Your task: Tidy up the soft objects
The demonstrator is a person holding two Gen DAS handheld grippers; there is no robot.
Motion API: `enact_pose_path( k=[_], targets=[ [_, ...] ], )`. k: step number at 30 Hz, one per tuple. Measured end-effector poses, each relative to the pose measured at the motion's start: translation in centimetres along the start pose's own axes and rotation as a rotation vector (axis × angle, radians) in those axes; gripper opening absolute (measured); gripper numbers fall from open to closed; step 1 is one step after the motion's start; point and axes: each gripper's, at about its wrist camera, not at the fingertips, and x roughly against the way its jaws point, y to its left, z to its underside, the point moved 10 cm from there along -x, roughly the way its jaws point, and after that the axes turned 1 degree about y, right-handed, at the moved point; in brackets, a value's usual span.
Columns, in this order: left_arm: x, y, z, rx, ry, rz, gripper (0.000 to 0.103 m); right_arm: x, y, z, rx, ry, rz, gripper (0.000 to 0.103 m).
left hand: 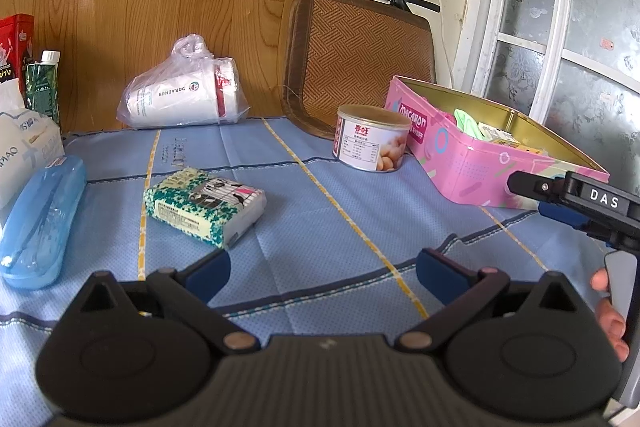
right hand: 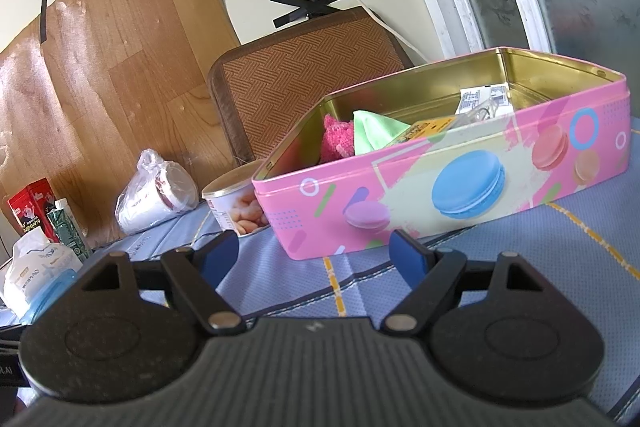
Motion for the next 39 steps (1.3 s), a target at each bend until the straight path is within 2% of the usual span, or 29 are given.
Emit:
enact_pose_path(
  k=[30, 35, 39],
  targets=[
    [0.0, 0.3, 0.0, 0.01, 0.005, 0.001, 0.102, -0.1, 0.1, -0.2, 0.029, -0.005, -0.029, 0.084],
    [1.6, 2.7, 0.2, 0.085, -0.006, -0.005, 0.102, -0.1, 2.1, 0.3, 0.148, 0.004, -0.068, 0.085],
    [4.4, 7.5, 0.8, 0.159, -0.033, -0.096, 0.102, -0.1, 5.1, 1.0, 0.227, 0.05, -0.172, 0.086]
  ],
)
